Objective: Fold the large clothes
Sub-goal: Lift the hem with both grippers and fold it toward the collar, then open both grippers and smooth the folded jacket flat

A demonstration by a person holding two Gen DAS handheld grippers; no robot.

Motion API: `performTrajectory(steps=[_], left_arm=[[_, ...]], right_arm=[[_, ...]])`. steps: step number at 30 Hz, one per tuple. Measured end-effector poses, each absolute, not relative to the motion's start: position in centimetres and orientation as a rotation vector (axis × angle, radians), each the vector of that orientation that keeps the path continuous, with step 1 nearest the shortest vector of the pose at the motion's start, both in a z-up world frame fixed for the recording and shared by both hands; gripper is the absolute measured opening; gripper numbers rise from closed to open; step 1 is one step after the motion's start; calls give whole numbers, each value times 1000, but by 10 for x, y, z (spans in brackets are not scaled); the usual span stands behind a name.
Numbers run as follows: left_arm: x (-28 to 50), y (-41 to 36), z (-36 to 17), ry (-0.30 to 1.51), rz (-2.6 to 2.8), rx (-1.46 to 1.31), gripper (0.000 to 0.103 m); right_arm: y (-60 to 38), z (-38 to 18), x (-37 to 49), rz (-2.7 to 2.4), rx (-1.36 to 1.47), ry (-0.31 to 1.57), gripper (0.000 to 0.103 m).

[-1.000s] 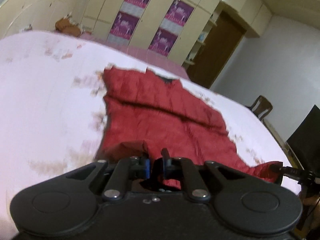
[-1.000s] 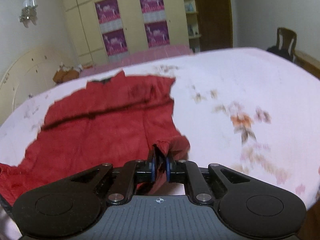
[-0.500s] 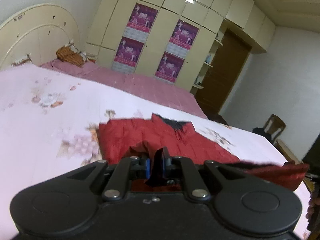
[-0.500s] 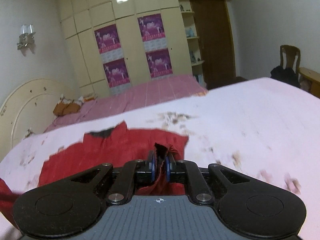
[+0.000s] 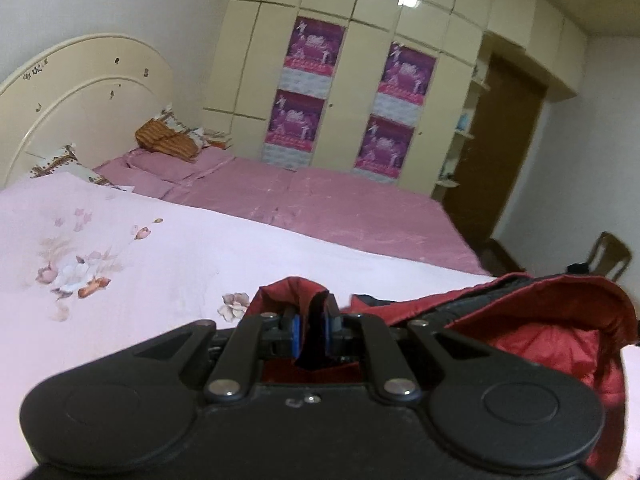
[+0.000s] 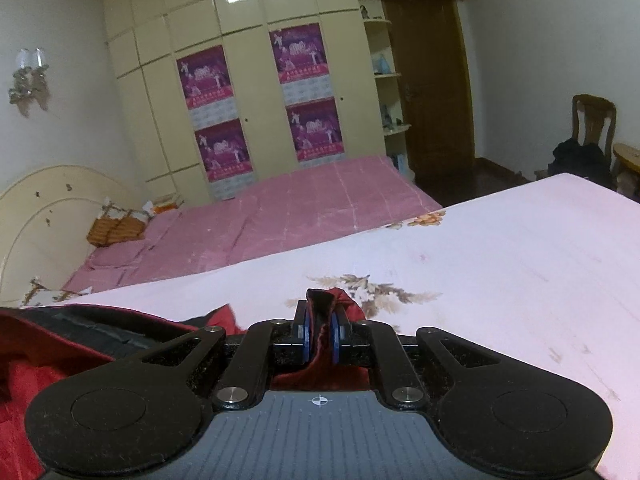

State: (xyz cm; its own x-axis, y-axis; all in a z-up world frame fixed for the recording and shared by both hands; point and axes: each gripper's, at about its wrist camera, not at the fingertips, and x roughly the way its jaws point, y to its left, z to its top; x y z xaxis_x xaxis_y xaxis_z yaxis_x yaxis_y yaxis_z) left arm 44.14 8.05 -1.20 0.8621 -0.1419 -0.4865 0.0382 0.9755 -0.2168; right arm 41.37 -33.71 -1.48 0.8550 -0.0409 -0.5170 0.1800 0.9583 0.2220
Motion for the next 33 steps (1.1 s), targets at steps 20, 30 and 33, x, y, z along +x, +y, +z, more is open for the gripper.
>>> performTrajectory(steps=[20,30,33], left_arm=[[548,52,-87,651,64,-81,16],[543,67,-69,598,44,-225,42],[521,61,-52,449,81,-186,88]], right_arm=[[-352,-122,550,-117,282,715,10],[-346,-114,550,-138,242,619,94],[-342,-102,545,-144,210,566,94]])
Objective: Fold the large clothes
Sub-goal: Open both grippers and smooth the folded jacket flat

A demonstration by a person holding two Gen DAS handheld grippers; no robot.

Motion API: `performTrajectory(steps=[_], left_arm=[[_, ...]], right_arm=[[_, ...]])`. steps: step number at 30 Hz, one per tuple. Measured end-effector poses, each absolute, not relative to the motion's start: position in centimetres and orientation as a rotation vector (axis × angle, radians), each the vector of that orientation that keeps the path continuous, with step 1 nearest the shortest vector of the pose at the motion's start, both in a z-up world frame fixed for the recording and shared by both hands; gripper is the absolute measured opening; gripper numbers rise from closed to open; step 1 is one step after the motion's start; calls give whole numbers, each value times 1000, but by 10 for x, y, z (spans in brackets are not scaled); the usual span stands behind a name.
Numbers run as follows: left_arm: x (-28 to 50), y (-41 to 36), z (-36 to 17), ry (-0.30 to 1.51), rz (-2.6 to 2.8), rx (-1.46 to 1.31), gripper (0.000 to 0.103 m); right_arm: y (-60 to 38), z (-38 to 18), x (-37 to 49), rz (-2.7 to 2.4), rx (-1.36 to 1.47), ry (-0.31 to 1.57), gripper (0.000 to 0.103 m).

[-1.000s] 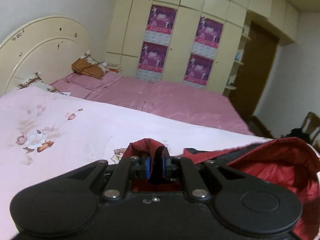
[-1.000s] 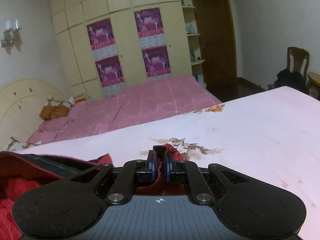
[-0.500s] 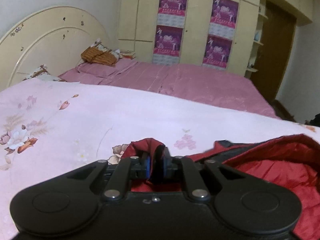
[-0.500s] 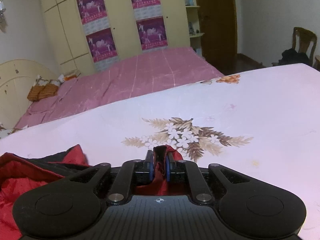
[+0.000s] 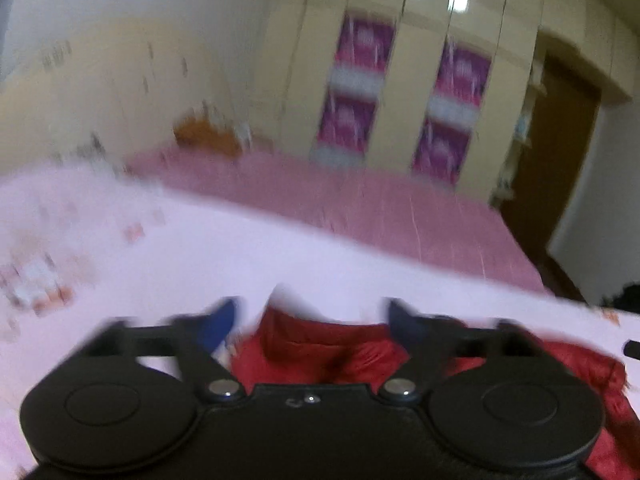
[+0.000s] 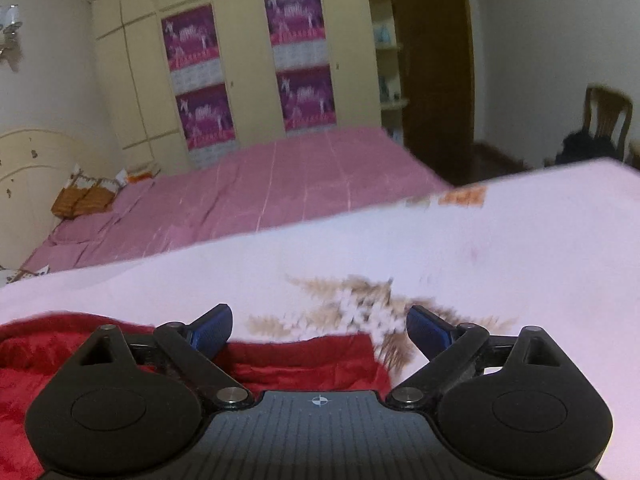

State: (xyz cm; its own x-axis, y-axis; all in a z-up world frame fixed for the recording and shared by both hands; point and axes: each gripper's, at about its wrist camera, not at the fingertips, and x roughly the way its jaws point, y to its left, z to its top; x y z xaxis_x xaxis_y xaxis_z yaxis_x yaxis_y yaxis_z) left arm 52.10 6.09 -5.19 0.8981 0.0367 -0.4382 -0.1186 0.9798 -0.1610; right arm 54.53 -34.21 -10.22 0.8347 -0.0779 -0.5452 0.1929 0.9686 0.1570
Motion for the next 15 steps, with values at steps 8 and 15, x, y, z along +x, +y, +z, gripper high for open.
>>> performTrajectory(steps=[8,15], left_arm=[[508,6,-64,564,-129,17,70],[514,-10,-99,642,-126,86,66]], right_arm=[[-291,-94,536,48,104,614,67],[-247,-133,546,77,-39,703,61]])
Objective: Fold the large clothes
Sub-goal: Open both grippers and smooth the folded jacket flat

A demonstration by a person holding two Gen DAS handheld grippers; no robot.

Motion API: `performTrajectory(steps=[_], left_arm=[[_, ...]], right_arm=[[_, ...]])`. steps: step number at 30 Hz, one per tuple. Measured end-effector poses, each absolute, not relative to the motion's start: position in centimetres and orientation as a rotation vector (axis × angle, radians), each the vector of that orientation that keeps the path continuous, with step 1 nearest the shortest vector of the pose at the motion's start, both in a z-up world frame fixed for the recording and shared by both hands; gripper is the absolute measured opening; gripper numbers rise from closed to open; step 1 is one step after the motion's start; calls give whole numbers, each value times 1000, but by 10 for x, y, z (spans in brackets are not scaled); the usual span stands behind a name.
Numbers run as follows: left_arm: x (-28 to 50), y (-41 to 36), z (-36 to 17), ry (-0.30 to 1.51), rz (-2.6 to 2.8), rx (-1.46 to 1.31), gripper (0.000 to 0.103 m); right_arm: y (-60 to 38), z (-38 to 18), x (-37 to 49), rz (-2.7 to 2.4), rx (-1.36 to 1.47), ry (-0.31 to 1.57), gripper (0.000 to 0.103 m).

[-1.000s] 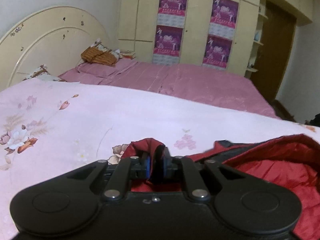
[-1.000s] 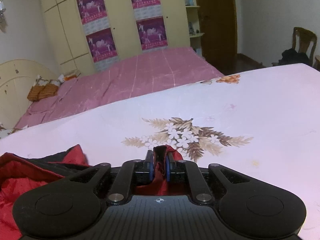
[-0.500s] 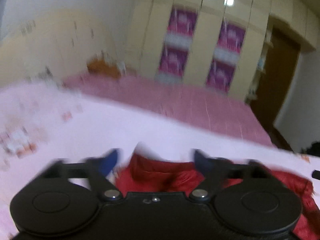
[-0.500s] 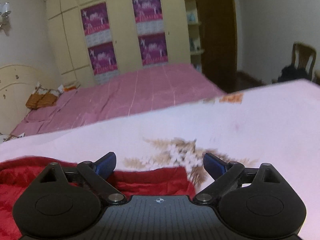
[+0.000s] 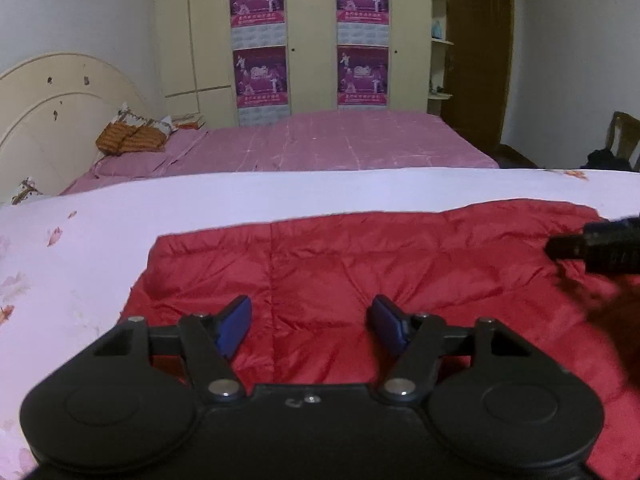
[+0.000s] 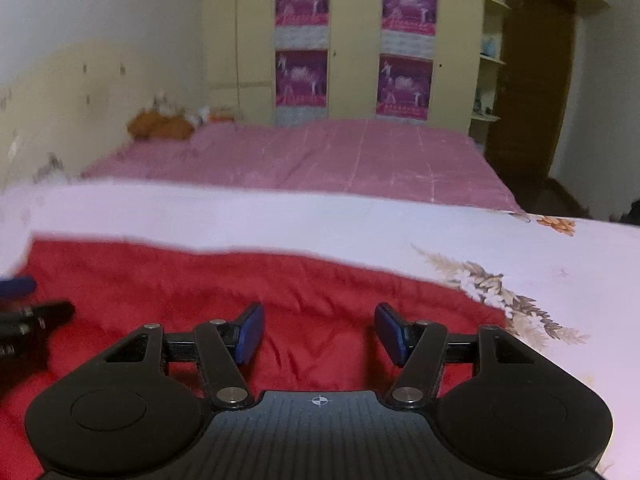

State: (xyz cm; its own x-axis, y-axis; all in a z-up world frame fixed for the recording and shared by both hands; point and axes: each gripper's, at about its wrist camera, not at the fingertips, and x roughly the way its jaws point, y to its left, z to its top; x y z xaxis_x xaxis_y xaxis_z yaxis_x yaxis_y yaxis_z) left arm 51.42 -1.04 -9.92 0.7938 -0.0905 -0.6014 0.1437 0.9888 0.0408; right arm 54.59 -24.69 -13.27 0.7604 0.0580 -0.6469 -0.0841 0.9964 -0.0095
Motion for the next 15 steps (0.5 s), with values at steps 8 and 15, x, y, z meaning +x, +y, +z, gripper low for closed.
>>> performTrajectory(steps=[8,15], left_arm=[[530,-1,-112,660,-86,42,71],[540,5,-109,700,-85,18,73]], right_arm=[[-259,-175,572,-69,-85,735,61],[-293,-175,575,-101,56,771,70]])
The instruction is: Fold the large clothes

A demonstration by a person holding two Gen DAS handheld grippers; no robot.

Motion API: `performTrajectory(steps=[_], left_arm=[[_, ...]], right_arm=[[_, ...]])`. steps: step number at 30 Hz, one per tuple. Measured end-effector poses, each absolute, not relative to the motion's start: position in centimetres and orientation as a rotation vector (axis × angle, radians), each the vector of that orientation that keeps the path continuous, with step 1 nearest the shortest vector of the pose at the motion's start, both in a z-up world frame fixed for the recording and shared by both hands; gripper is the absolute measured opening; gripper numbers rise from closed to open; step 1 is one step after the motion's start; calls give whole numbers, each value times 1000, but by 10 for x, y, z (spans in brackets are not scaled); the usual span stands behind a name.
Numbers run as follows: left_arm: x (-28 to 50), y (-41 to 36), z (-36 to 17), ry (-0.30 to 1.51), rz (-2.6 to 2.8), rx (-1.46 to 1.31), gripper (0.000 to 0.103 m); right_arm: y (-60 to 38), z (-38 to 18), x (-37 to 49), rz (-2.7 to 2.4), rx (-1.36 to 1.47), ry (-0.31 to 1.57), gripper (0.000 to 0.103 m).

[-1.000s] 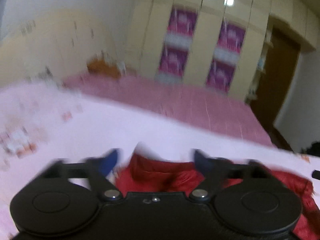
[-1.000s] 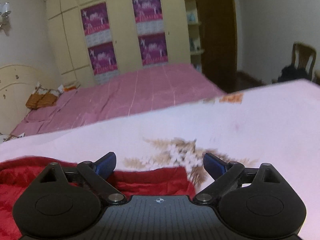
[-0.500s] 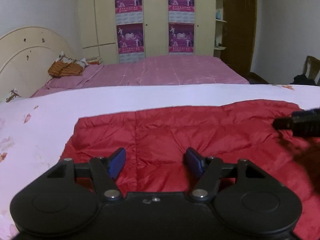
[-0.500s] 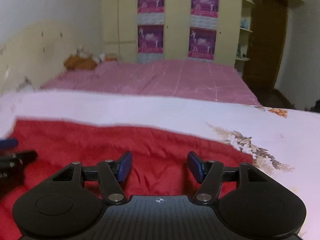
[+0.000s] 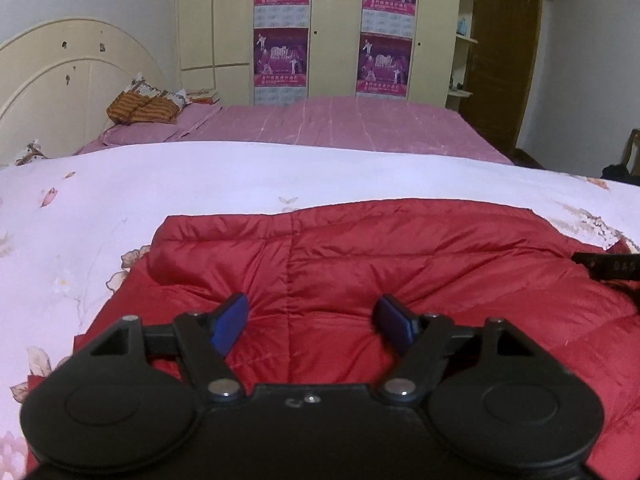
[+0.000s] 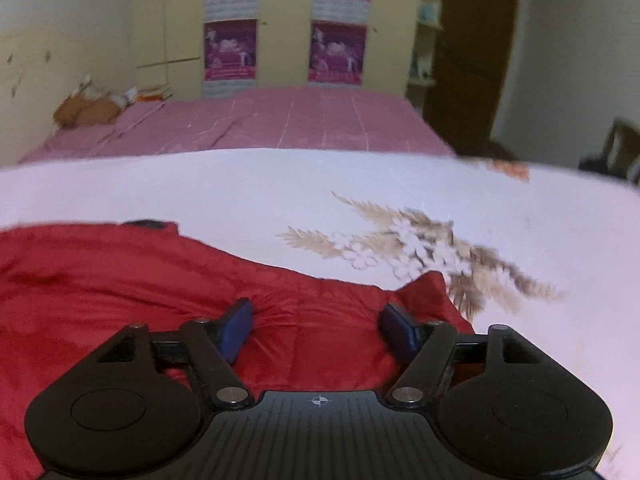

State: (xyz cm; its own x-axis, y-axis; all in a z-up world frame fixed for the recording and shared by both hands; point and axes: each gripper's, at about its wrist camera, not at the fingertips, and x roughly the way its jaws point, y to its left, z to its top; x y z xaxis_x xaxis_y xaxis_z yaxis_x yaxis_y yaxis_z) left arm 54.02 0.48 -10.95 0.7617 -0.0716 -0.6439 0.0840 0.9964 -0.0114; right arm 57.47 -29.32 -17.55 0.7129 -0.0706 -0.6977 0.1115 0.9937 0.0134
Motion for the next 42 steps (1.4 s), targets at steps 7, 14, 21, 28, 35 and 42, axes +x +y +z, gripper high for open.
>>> performTrajectory(steps=[7,14,21,28,35,42], left_arm=[[539,8,-93,697,-47,27,82],[511,1,-68,672,-75,10,83],[482,-6,-70,711,-102,28,84],[470,9,-103,725,-49,97,87],[474,20,-115,722,-23,63,87],[462,27,-95,735,-1,47,81]], right_arm=[[-293,-133,540,-56,124,732,70],[-243,-101,486,67,6,656,70],[-216,-109,462,111,-49,652,70],[-237,-143,453,26,-159,711,70],[-275,-170,448,-47,-118,715,70],[-284,-147,444,-67,-4,747,70]])
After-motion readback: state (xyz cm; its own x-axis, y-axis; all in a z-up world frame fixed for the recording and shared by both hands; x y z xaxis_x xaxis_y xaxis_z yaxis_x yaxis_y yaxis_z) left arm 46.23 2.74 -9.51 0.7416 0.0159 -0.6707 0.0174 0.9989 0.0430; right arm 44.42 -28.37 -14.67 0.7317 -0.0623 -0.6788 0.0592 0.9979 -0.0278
